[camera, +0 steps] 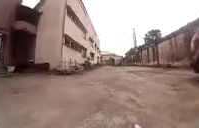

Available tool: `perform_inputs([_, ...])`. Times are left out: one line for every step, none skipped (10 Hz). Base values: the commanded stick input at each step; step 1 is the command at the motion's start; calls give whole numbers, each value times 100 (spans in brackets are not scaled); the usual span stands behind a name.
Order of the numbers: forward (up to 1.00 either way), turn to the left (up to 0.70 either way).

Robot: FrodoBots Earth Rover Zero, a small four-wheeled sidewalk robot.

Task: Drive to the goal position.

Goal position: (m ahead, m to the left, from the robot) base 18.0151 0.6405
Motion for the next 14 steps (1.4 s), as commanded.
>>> perform_inputs([100,-27])
perform_inputs([100,-27])
perform_inputs([100,-27])
perform_inputs([100,-15])
perform_inputs([100,0])
perform_inputs([100,0])
perform_inputs([100,0])
perform_inputs([100,0])
perform_inputs([100,0])
perform_inputs([100,0])
perform_inputs([100,0])
perform_inputs([100,0])
perform_inputs([100,0])
perform_inputs([100,0])
